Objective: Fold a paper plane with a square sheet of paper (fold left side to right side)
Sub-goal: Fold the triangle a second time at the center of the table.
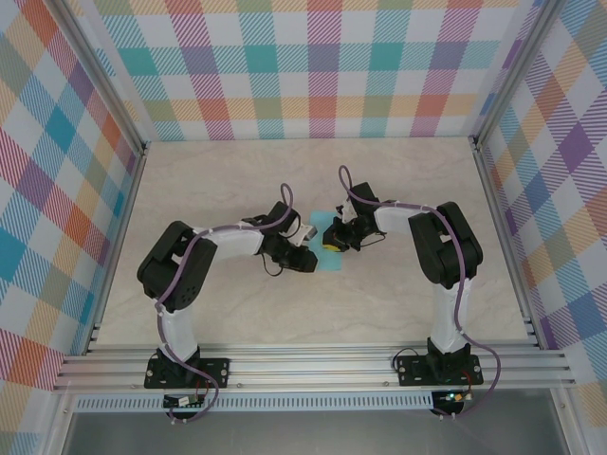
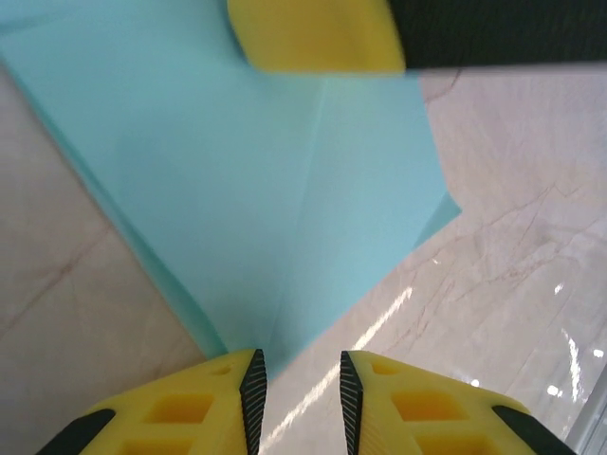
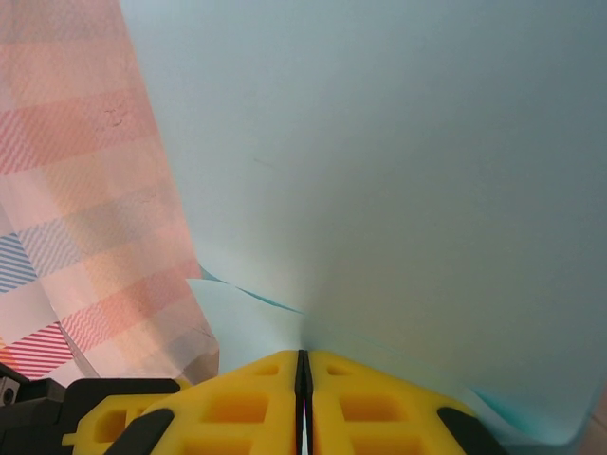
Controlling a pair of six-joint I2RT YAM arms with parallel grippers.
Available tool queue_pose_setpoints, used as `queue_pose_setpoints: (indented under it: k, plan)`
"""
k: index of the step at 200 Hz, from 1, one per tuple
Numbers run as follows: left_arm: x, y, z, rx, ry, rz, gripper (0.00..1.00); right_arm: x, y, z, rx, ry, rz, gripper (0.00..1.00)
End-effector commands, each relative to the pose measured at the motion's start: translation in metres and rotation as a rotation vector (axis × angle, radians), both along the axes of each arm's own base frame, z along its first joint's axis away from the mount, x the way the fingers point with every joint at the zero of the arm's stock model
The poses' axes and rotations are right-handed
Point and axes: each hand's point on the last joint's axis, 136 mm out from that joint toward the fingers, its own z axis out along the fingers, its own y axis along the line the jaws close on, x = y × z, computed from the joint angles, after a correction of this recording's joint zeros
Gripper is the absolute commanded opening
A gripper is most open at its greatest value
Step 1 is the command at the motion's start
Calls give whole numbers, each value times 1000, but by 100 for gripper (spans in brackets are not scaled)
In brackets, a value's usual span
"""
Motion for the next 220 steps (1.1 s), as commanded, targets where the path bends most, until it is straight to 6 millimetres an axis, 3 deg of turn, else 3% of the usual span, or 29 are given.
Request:
queue_pose_setpoints:
  k: [1, 35, 71, 106, 150, 191, 220]
  plan:
    - [-25, 17, 0, 53, 64, 3, 29, -16, -15, -31, -101, 76, 1, 10]
    - [-9, 5, 29, -33, 23, 32, 29, -16, -15, -31, -100, 75, 0, 10]
    - [8, -12, 39, -90, 6, 28, 29, -16, -14, -30, -98, 75, 2, 10]
    - [18, -13, 15, -42, 22, 39, 29, -16, -14, -29, -94, 72, 0, 10]
    - [9, -5, -12, 11, 71, 41, 29, -14, -10, -22, -68, 61, 5, 10]
    - [-3, 15, -31, 112, 90, 46, 24, -6, -4, 9, -22, -19, 26, 3]
    - [-10, 23, -39, 148, 102, 50, 20, -18, -11, 24, -38, -37, 69, 0]
